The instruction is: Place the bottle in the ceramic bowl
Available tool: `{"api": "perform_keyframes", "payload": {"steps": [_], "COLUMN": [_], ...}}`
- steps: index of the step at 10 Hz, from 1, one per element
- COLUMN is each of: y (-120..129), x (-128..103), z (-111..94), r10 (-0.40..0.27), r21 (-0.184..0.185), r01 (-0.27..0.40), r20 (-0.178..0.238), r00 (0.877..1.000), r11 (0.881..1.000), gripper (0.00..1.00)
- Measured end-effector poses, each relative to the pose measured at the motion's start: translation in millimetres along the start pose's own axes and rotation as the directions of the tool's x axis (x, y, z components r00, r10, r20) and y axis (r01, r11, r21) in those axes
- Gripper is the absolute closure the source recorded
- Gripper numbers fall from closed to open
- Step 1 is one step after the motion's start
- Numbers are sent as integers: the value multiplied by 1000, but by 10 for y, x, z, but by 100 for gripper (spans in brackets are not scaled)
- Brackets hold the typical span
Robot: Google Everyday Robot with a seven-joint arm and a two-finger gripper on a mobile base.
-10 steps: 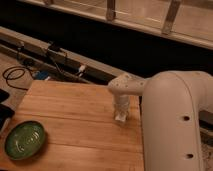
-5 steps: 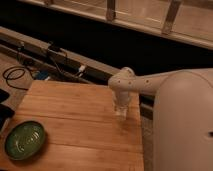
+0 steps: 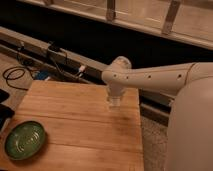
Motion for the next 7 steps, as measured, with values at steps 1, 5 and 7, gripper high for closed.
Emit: {"api": "perform_keyframes", "payload": {"steps": [1,5,7], "y": [163,950,908], "x": [-32,101,98], "z": [-37,-153,-146], "r10": [-35,-191,-185], "r21": [-23,-137,-133], "r01": [35,191,186], "r20": [9,16,15], "r00": [999,982,983], "r11": [999,972,974], "gripper": [100,100,100]}}
